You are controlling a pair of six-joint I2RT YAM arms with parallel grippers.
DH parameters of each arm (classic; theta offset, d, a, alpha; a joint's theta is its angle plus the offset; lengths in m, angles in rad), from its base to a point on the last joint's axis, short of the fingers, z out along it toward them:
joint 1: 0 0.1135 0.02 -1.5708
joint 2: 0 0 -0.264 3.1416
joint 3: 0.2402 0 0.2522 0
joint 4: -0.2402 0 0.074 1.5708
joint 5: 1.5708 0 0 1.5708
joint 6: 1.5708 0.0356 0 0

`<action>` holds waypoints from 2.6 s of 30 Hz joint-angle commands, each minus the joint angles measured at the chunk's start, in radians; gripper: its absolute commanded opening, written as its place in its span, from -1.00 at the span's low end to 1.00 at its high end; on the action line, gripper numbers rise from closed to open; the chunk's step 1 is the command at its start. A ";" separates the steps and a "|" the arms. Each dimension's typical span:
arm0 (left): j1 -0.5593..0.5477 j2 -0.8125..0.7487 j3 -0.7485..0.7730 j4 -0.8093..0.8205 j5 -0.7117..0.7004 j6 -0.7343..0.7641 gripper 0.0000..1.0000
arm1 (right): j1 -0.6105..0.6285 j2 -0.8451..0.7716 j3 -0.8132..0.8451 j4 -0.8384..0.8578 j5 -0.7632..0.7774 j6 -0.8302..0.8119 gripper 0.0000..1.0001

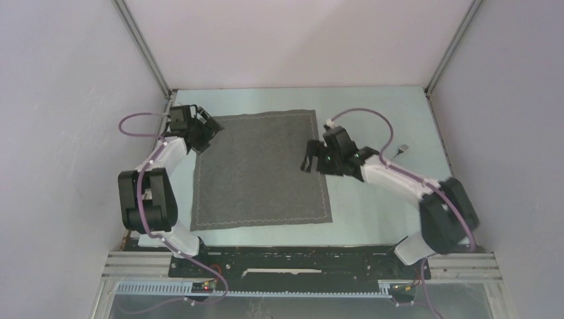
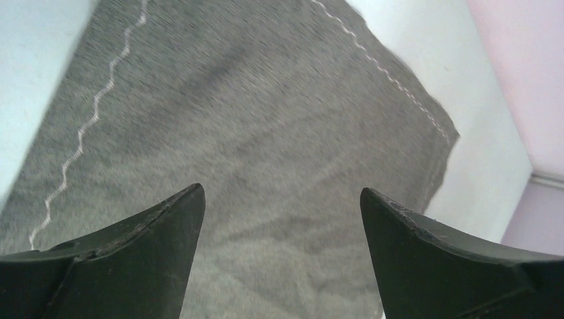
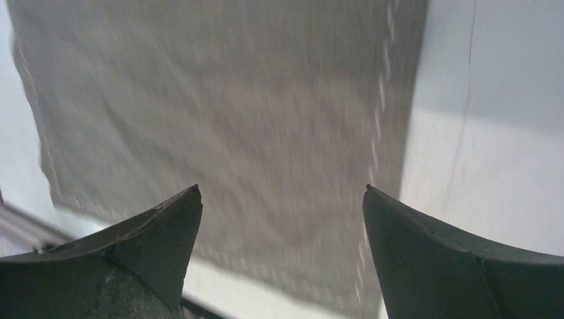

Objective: Fold the napkin into a case and place the utensils inside
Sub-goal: Flatten out the crumpled napkin at the center of the board, then pick up the flattened napkin from the center of the board.

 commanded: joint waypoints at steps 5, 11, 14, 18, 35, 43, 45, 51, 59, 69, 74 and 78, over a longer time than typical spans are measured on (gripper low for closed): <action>0.046 0.295 0.178 0.106 -0.027 -0.144 0.89 | -0.126 0.484 0.431 0.257 -0.150 -0.013 0.96; 0.073 0.468 0.313 0.073 -0.010 -0.254 0.90 | -0.162 0.761 0.721 0.267 -0.273 0.054 0.94; 0.085 0.526 0.358 0.061 -0.018 -0.295 0.91 | -0.184 0.835 0.797 0.237 -0.275 0.072 0.93; 0.103 0.638 0.456 0.054 0.067 -0.327 0.90 | -0.230 0.889 0.823 0.244 -0.279 0.118 0.93; 0.096 0.870 1.001 -0.145 0.043 -0.064 1.00 | -0.299 0.985 1.068 0.043 -0.309 -0.006 0.93; 0.010 0.490 0.857 -0.292 -0.098 0.137 1.00 | -0.210 0.610 0.866 -0.338 0.006 -0.184 0.99; -0.010 0.338 0.653 -0.261 -0.111 0.140 1.00 | -0.180 0.497 0.660 -0.343 0.057 -0.132 0.99; -0.020 -0.099 0.145 -0.236 -0.064 0.139 0.97 | -0.051 0.270 0.296 -0.473 0.220 0.104 0.88; -0.030 -0.551 -0.137 -0.450 -0.114 0.190 0.95 | 0.227 0.205 0.186 -0.618 0.367 0.530 0.76; -0.032 -0.705 -0.219 -0.489 0.031 0.202 0.94 | 0.219 0.154 0.074 -0.488 0.348 0.587 0.30; -0.032 -0.713 -0.218 -0.507 0.048 0.236 0.93 | 0.201 0.166 0.045 -0.459 0.322 0.631 0.25; -0.032 -0.718 -0.215 -0.513 0.064 0.252 0.94 | 0.186 0.186 0.042 -0.448 0.311 0.634 0.28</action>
